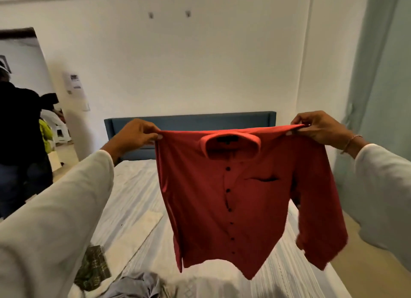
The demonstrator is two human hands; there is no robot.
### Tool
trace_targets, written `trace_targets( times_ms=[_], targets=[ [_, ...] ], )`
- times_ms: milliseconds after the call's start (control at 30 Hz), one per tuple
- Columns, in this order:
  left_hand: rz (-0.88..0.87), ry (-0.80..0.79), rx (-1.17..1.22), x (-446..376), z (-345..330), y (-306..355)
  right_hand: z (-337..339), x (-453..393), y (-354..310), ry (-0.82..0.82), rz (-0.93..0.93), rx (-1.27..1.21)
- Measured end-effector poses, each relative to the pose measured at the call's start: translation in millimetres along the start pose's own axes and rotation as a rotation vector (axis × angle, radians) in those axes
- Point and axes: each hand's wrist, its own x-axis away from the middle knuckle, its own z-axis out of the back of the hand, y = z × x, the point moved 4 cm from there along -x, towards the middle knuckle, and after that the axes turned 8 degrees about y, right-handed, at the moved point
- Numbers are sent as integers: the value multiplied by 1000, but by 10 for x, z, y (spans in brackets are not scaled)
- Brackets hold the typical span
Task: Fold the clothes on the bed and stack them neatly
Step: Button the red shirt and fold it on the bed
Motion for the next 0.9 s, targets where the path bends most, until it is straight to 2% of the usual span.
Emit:
trace_targets(
  times_ms=[100, 200, 300, 433, 533, 600, 700, 833, 900],
  targets=[
    [36, 102, 176, -7, 93, 94, 69, 62, -145, 23, -5, -88],
    [92, 263, 164, -89, 143, 268, 103, 79, -308, 97, 21, -124],
    [24, 359, 154, -146, 197, 468, 129, 58, -497, 207, 32, -119],
    [-246, 238, -16, -101, 402, 587, 288, 76, -698, 352, 83, -3],
    [-311, 209, -3, -87, 575, 568, 393, 86, -764, 529, 129, 157],
    [-285, 203, -23, -110, 616, 508, 357, 52, -821, 414, 83, 184],
    [-206, 55, -11, -130, 592, 320, 318, 107, -908, 116, -10, 143],
    [-71, -111, 200, -71, 600, 148, 368, 282, -987, -117, -117, -77],
    [-62, -147, 217, -42, 576, 137, 331, 324, -979, -217, -161, -38]
  ],
)
